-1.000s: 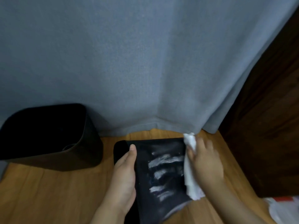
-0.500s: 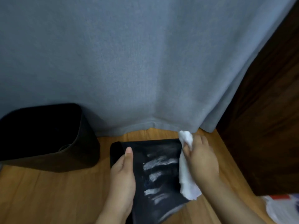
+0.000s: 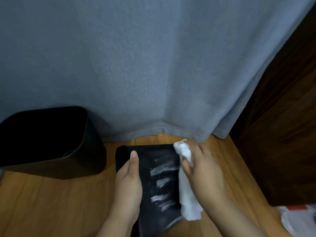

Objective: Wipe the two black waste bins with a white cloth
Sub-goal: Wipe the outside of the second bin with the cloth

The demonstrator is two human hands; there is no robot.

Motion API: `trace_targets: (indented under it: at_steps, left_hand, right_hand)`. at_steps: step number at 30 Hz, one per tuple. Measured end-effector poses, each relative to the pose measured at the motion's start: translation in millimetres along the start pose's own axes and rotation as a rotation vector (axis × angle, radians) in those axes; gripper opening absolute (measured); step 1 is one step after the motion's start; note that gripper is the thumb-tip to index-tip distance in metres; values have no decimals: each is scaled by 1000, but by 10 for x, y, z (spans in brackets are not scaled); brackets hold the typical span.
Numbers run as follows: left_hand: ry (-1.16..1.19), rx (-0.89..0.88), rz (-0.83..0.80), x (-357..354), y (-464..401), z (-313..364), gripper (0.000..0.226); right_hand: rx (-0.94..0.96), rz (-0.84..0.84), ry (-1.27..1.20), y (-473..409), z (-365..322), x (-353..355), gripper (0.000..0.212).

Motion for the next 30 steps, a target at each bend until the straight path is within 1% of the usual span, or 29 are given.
trace_targets:
  at_steps: [3, 5, 6, 7, 10, 11, 13, 16, 18, 19, 21, 22, 23, 24, 25, 28, 30]
  left_hand:
    - [0, 30, -4, -21, -23, -8, 59]
    - [6, 104, -21, -30, -46, -48, 60]
    - [20, 135, -22, -25, -56, -69, 59]
    - [32, 145, -17, -22, -72, -82, 57]
    - [44, 140, 1, -29, -104, -105, 53]
    - [48, 138, 0, -43, -108, -105, 53]
    - [59, 128, -15, -83, -117, -66, 51]
    - [29, 112, -39, -103, -140, -66, 51]
    - [26, 128, -49, -91, -145, -89, 53]
    - [37, 138, -47, -84, -154, -108, 54]
    - [51, 134, -28, -77, -166, -124, 52]
    - [56, 133, -15, -79, -165, -122, 51]
    - [58, 135, -5, -87, -162, -120, 50]
    - [60, 129, -4, -98, -161, -109, 49]
    - [59, 119, -11, -110, -164, -94, 50]
    - [23, 99, -28, -122, -170, -62, 51]
    - [21, 116, -41, -121, -166, -59, 51]
  right_hand:
    - [205, -127, -170, 181, -662, -17, 53]
    - [298, -135, -182, 264, -832, -4, 51]
    - [309, -116, -150, 247, -780, -1, 50]
    - [281, -100, -108, 208, -651, -14, 51]
    - [68, -18, 26, 47, -149, -12, 47]
    - [35, 12, 31, 24, -109, 5, 44]
    - [98, 26, -25, 45, -326, 10, 46]
    - [281, -58, -159, 214, -784, -17, 52]
    - [343, -76, -111, 233, -742, -30, 52]
    - [317, -63, -62, 193, -602, -33, 53]
    - [151, -17, 39, 83, -193, -26, 53]
    - [63, 8, 77, 46, -34, -4, 49]
    - [16, 31, 92, 32, 31, 7, 46]
    - [18, 44, 69, 31, -19, 4, 47]
    - [61, 37, 10, 54, -169, -16, 50]
    - [292, -25, -155, 275, -736, -22, 56]
    - [359, -64, -150, 318, -724, -22, 57]
Point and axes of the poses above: each hand's wrist, its own y-axis away from the middle knuckle, its own x-axis out of the back of the hand, z = x × y, the point moved 7 cm from there along -y, towards the middle knuckle, and after that the axes turned 15 degrees about z, right-handed, at the moved point
